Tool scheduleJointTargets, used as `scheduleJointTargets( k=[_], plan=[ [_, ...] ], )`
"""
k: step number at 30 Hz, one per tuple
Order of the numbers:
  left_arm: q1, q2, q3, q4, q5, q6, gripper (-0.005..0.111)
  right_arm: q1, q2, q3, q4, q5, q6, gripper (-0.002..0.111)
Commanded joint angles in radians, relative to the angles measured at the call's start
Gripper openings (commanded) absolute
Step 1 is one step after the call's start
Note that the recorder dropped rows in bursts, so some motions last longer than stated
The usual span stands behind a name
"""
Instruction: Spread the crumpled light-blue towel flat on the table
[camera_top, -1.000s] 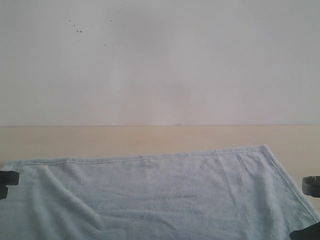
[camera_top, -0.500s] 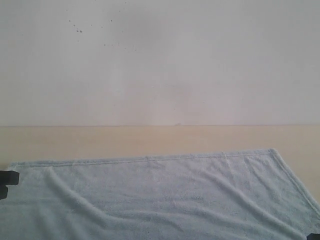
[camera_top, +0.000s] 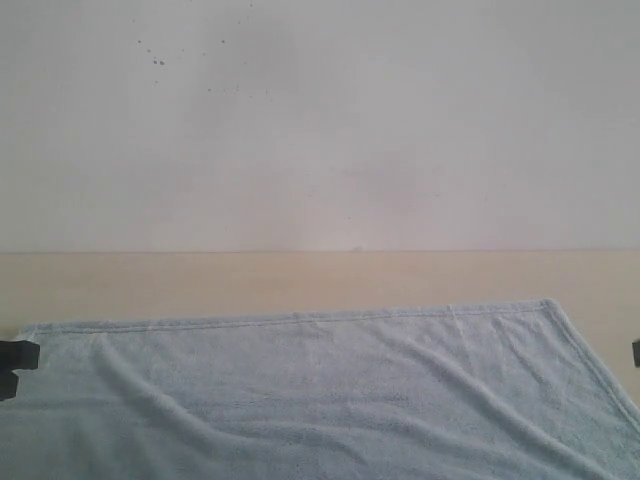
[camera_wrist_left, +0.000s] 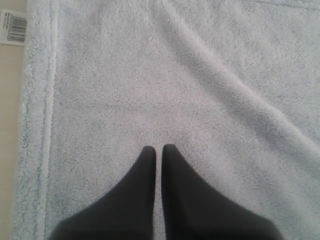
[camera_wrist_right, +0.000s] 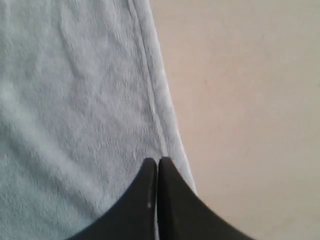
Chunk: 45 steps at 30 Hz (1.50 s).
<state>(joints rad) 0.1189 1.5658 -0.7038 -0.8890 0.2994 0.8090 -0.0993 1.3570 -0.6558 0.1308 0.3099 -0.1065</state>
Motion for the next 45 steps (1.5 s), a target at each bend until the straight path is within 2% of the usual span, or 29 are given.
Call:
scheduleJointTargets(
  k=[1,7,11,22,34,45],
  plan=[
    [-0.001,-0.007,0.005,-0.011,-0.001,-0.008,0.004,-0.008,0.085,-0.173,0.030,0.073,-0.053,0.000],
    [-0.001,-0.007,0.005,-0.011,-0.015,-0.005,0.004,-0.008,0.330,-0.423,0.109,0.188,-0.145,0.000],
    [-0.001,-0.007,0.005,-0.011,-0.030,0.013,0.004,0.000,0.465,-0.548,0.170,0.192,-0.185,0.000],
    [-0.001,-0.007,0.005,-0.011,-0.067,0.016,0.004,0.099,0.732,-0.849,0.172,0.198,-0.233,0.000],
    [-0.001,-0.007,0.005,-0.018,-0.092,0.016,0.004,0.099,0.829,-0.932,0.161,0.191,-0.218,0.000],
    [-0.001,-0.007,0.005,-0.018,-0.094,0.016,0.004,0.097,0.849,-0.940,-0.010,0.171,-0.105,0.000]
  ],
)
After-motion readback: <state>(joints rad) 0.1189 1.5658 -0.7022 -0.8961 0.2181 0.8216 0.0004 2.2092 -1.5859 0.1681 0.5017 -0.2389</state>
